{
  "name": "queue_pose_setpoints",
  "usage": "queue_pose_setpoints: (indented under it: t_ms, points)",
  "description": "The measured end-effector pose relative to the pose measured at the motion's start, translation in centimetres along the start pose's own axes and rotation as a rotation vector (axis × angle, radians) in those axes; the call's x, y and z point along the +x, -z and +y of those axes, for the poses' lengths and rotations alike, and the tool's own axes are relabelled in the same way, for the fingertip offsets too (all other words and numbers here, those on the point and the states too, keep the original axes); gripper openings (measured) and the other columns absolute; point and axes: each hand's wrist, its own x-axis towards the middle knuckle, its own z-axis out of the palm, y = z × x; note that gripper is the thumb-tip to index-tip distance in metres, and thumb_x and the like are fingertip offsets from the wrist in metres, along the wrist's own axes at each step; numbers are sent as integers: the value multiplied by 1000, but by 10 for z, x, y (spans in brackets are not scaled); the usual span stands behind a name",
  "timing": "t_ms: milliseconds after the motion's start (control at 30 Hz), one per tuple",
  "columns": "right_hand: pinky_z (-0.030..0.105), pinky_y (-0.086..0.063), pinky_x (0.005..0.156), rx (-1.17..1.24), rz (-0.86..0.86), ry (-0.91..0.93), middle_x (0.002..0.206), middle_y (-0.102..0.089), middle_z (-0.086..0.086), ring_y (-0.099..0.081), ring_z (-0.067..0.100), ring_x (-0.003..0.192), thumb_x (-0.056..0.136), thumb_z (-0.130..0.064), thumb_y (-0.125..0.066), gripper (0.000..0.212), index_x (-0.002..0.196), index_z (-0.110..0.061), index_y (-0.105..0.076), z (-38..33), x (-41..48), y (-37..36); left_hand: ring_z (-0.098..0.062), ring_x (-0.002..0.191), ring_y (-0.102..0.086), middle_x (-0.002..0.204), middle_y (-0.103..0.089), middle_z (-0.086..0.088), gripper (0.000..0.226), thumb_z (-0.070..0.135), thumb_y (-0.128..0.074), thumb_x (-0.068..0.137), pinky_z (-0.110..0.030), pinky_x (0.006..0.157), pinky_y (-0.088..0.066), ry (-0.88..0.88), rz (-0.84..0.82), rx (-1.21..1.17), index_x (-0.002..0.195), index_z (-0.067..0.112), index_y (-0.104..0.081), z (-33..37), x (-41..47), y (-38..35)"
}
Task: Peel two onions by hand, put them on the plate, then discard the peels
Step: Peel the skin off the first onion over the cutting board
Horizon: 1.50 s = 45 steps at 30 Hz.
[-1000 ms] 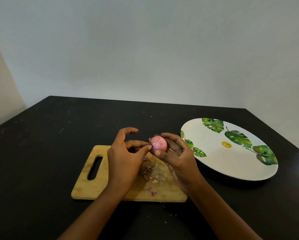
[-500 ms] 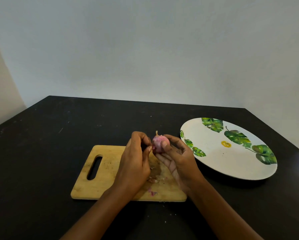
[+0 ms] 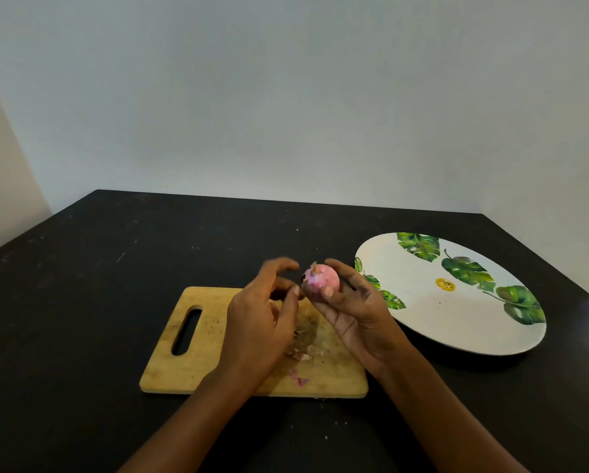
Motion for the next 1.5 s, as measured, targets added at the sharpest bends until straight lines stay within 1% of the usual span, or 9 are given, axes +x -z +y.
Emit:
queue_pose_setpoints:
  t_ms: [100, 233, 433, 667, 833, 1067, 1167, 1300, 1500]
  points:
    - [34, -59, 77, -67, -22, 8, 113, -69, 16, -67, 34, 106, 33, -16, -99, 89, 114, -7, -63, 1, 0, -2, 1, 93, -59, 90, -64, 13, 51, 3, -61, 85, -6, 70, -47, 10, 34, -23, 113, 40, -40, 2, 0, 2]
    - [32, -58, 76, -140, -40, 15, 113, -69, 13, -67, 30, 106, 35, -18, -98, 88, 115, -9, -63, 0, -3, -4, 0, 84, -62, 87, -64, 14, 49, 17, -73, 77, -3, 71, -45, 25, 70, -50, 106, 43, -43, 6, 1, 3]
    - [33, -57, 80, -275, -53, 34, 110, -71, 8, -67, 28, 105, 65, 4, -81, 53, 112, -12, -63, -1, -8, -8, 3, 86, -62, 81, -65, 17, 49, 11, -77, 73, -3, 67, -44, 47, 75, -82, 100, 40, -48, 6, 2, 4]
    - [35, -60, 73, -225, -14, 2, 112, -69, 15, -69, 32, 99, 67, -1, -73, 43, 108, -9, -63, -4, -11, -13, 9, 85, -60, 78, -65, 18, 49, 8, -77, 72, -2, 65, -44, 94, 47, -99, 99, 39, -49, 7, 2, 3]
    - [40, -60, 79, -87, -2, -76, 112, -68, 17, -68, 36, 101, 84, -16, -57, 31, 112, -5, -63, -5, -9, -15, 5, 82, -64, 82, -68, 14, 41, 10, -76, 73, -5, 68, -47, 135, 72, -119, 105, 25, -54, 1, 5, 5]
    - [38, -59, 80, -32, -21, -90, 126, -58, 24, -66, 38, 106, 78, 0, -64, 43, 120, -5, -58, -4, -8, -13, 6, 89, -60, 89, -67, 16, 47, 27, -79, 68, -6, 68, -47, 112, 21, -65, 100, 43, -47, 4, 3, 3]
    - [38, -59, 82, -25, -46, -91, 129, -56, 25, -65, 37, 108, 75, -1, -65, 46, 120, -4, -59, -3, -8, -12, 5, 86, -62, 86, -67, 14, 47, 21, -79, 69, -5, 69, -46, 130, 62, -82, 99, 39, -49, 3, 3, 3]
    - [40, -57, 85, 21, -109, -76, 129, -58, 25, -61, 40, 114, 58, -6, -89, 70, 121, -2, -59, 2, -6, -9, 2, 75, -65, 78, -69, 8, 43, 15, -78, 69, -8, 68, -48, 222, 103, -192, 100, 31, -52, 3, 6, 8]
    - [42, -56, 90, -34, -110, -46, 129, -58, 24, -62, 37, 114, 78, 5, -65, 43, 119, -3, -59, 1, -8, -9, 3, 74, -66, 78, -71, 7, 56, 14, -80, 66, -7, 66, -48, 319, 94, -267, 111, 27, -49, 4, 8, 11]
